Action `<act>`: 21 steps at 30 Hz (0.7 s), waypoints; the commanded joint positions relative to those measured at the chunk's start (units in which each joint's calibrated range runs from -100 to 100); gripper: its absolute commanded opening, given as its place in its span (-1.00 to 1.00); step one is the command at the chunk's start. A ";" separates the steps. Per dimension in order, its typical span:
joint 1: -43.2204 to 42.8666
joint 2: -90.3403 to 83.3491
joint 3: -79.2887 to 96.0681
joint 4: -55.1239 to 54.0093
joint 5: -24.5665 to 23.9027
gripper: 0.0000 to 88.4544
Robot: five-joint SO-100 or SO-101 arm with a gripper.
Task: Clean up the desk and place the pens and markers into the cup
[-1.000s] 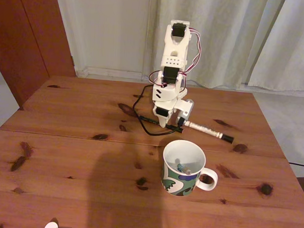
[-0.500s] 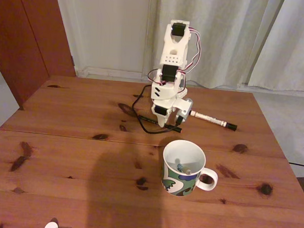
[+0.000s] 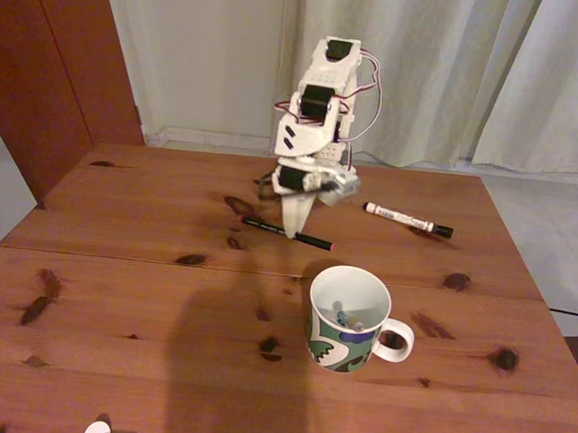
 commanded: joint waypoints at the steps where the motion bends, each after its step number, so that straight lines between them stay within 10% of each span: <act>1: 0.47 -5.02 -3.24 -6.54 -3.00 -0.98; 21: 2.72 -11.56 -7.39 -35.96 -22.28 -0.98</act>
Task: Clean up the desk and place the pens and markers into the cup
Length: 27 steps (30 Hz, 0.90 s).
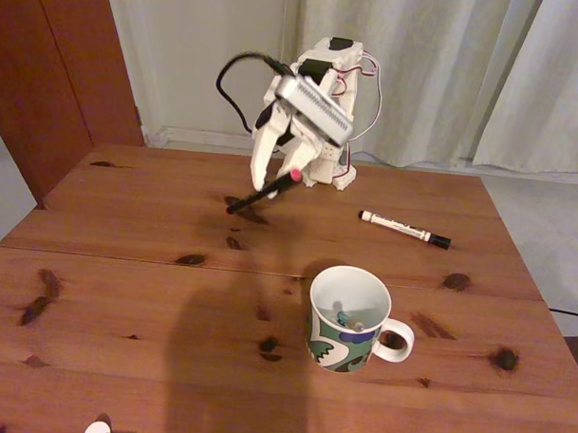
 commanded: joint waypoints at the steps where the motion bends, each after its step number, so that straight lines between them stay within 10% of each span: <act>1: -0.22 -0.48 -6.95 -6.63 -2.43 -0.98; 27: -14.70 26.16 -37.60 -9.90 -8.82 -0.98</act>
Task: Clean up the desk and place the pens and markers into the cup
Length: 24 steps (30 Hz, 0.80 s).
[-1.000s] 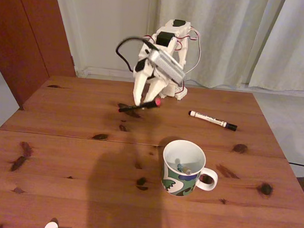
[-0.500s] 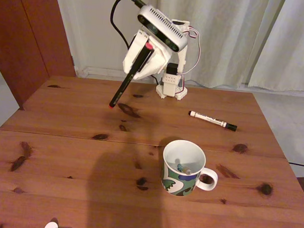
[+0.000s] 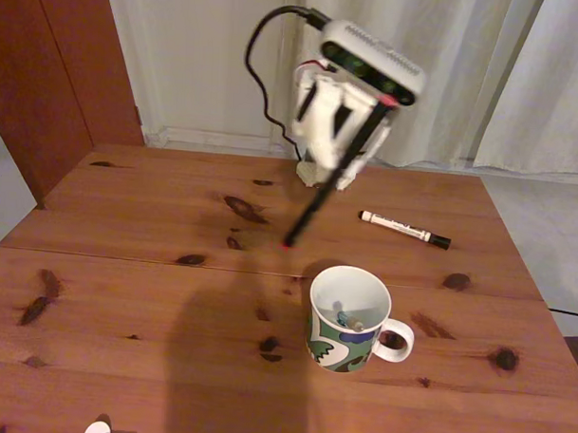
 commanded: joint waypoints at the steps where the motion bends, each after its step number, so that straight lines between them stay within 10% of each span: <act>1: -3.04 -0.45 -3.70 -1.44 -0.77 -0.98; 12: -7.63 -0.20 4.05 -2.12 -0.82 -0.98; 24: -7.46 -0.53 23.80 -26.55 -0.40 -0.98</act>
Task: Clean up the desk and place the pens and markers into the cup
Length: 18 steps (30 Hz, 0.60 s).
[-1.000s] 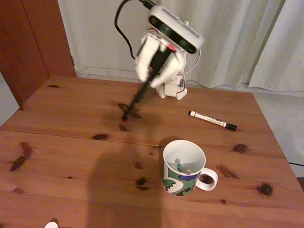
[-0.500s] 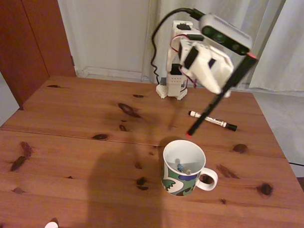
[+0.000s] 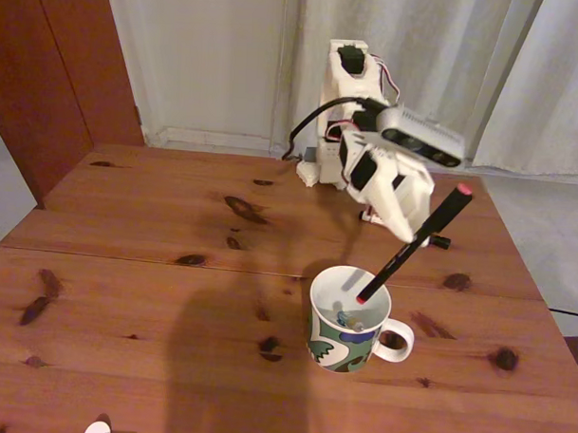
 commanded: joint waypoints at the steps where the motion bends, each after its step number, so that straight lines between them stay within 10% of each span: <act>1: -0.36 -1.12 0.19 -3.91 0.23 -0.98; 18: 1.25 -1.04 5.15 -3.56 0.34 -0.98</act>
